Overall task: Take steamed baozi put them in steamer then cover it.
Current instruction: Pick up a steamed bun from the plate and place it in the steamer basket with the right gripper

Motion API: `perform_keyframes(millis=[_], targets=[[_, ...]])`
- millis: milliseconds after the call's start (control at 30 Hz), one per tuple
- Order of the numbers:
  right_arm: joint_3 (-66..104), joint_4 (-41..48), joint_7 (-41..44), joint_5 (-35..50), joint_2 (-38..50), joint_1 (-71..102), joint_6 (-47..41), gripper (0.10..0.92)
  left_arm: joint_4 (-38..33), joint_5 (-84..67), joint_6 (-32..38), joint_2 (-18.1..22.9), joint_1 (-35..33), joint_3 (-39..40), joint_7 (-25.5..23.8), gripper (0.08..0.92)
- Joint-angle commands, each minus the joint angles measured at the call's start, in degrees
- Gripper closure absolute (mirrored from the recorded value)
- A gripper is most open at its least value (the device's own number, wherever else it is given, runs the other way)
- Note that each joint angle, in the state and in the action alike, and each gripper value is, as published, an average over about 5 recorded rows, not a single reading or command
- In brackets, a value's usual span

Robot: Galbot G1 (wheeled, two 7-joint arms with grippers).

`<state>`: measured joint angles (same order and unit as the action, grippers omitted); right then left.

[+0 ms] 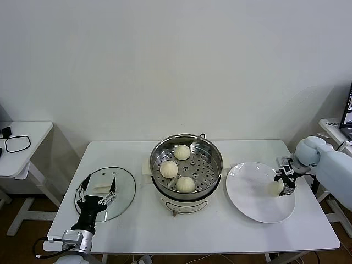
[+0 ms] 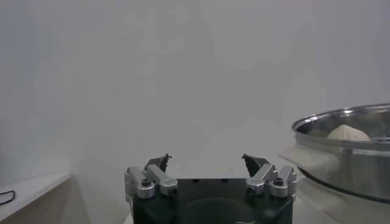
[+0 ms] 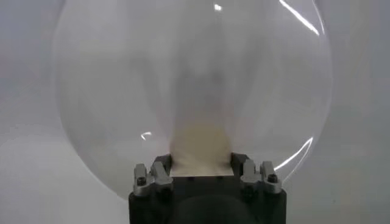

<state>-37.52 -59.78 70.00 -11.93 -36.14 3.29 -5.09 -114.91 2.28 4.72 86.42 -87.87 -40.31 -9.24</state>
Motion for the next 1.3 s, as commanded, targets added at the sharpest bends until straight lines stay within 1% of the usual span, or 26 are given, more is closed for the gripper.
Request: perform_keyframes(millis=[33, 167, 333, 500, 667, 800, 967, 1300], targets=[[-15.07, -10.67, 2.26, 16.62, 7.20, -17.21, -5.99, 0.364, -0.23, 0.08, 0.02, -0.02, 0.05, 0.45, 0.08, 0.177], [-27.88, -18.04, 2.66, 26.02, 8.84, -31.52, -10.84, 0.364, -0.09, 0.10, 0.09, -0.16, 0.23, 0.73, 0.05, 0.177], [-43.58, -24.55, 2.29, 34.96, 6.58, -49.74, -14.51, 0.364, 0.35, 0.06, 0.35, -0.38, 0.48, 1.09, -0.24, 0.177], [-49.88, -27.83, 1.29, 41.24, 1.90, -58.43, -17.01, 0.364, 0.81, -0.11, 0.48, -0.54, 0.93, 0.95, -0.52, 0.177], [-51.97, -28.09, 0.28, 45.79, -4.09, -61.36, -18.69, 0.364, 0.98, -0.48, 0.45, -0.88, 1.23, 0.40, -0.74, 0.177], [-51.84, -26.18, -0.49, 47.53, -10.35, -60.66, -19.51, 0.364, 1.25, -0.74, 0.42, -1.10, 1.49, -0.11, -0.84, 0.177], [-50.40, -22.26, -0.85, 47.51, -17.44, -57.01, -19.82, 0.364, 1.63, -1.22, 0.35, -1.10, 1.70, -1.06, -1.01, 0.177], [-45.42, -12.99, -0.43, 40.88, -26.74, -46.90, -19.17, 0.364, 2.57, -1.62, 0.23, -1.28, 1.97, -2.76, -1.59, 0.177]])
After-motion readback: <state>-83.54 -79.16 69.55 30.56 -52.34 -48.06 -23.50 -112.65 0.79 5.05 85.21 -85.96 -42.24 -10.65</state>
